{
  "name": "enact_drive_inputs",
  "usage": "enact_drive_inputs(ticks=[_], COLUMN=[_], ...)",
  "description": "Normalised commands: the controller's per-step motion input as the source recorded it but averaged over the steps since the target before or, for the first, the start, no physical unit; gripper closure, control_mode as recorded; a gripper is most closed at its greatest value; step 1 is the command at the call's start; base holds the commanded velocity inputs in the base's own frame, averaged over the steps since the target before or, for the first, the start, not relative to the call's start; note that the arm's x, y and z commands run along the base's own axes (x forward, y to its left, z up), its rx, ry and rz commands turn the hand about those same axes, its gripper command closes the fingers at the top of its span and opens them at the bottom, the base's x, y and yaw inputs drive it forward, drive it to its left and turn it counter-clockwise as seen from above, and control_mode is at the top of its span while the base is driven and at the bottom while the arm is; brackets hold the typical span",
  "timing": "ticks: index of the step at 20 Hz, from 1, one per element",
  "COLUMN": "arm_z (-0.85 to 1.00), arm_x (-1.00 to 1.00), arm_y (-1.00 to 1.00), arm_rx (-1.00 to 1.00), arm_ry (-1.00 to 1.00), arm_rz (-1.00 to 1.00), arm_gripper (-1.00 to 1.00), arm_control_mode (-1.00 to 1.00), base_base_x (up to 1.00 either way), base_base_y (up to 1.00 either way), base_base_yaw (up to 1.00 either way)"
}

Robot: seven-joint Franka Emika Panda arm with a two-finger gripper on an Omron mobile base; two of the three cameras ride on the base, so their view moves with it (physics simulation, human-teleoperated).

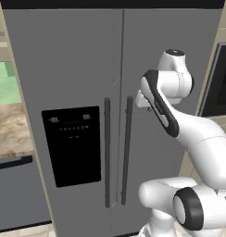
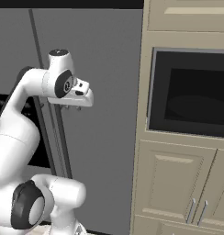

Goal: Retrieve the banana and orange from the fridge and place them into the bowl on the dining table.

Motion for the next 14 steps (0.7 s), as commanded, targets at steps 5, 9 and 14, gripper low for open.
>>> enact_drive_inputs(ticks=[5, 9, 14], arm_z=[0.0, -0.03, -0.2], arm_x=[-0.32, -0.68, -0.62], arm_y=[0.0, 0.0, -0.06], arm_rx=[0.0, 0.0, 0.0], arm_ry=[-0.07, -0.2, -0.27], arm_rz=[0.0, 0.0, 0.0], arm_gripper=[-1.0, -1.0, -1.0], arm_control_mode=[-1.0, -1.0, -1.0], base_base_x=[0.0, 0.0, 0.0], base_base_y=[0.0, 0.0, 0.0], base_base_yaw=[0.0, 0.0, 0.0])
